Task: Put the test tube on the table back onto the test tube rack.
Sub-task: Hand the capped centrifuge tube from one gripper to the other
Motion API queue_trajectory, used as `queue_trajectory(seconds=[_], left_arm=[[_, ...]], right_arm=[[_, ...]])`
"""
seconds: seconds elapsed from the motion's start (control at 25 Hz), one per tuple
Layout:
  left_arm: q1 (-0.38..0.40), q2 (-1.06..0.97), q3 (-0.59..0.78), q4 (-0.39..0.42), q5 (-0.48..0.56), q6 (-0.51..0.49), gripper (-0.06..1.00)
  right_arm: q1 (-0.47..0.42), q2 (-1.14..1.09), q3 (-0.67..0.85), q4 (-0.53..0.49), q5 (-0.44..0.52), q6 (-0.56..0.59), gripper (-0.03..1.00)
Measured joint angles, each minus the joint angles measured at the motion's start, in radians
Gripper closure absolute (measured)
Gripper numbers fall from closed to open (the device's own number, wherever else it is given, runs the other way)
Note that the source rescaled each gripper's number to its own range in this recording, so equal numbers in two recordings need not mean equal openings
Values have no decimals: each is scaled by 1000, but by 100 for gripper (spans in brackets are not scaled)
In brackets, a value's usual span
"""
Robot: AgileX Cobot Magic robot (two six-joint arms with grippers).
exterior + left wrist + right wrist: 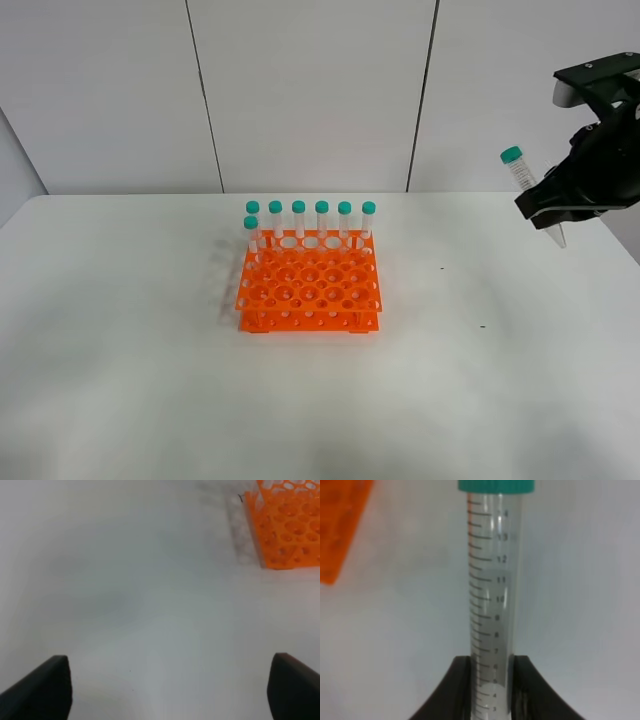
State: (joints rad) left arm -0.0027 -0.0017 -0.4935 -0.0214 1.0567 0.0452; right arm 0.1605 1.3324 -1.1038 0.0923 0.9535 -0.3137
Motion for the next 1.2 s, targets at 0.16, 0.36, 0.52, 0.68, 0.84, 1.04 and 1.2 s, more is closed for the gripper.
queue_trajectory(seconds=[0.16,0.36,0.52,0.68,0.84,1.04,1.2], left_arm=[[0,0,0,0,0,0,-6],[0,0,0,0,0,0,-6],[0,0,0,0,0,0,-6],[0,0,0,0,0,0,-6],[0,0,-3,0,-8,0,-6],[0,118,-122,-18,-23,0,-6],[0,339,-264,-77,-90,4,-6]], right_arm=[[27,-8,62,248,-20,-276,95],[81,39,146,567,-96,-687,95],[160,81,156,655,-134,-770,95],[249,110,156,665,-164,-781,95],[259,138,156,672,-192,-784,95],[259,159,156,674,-205,-784,95],[259,159,156,679,-212,-784,95]])
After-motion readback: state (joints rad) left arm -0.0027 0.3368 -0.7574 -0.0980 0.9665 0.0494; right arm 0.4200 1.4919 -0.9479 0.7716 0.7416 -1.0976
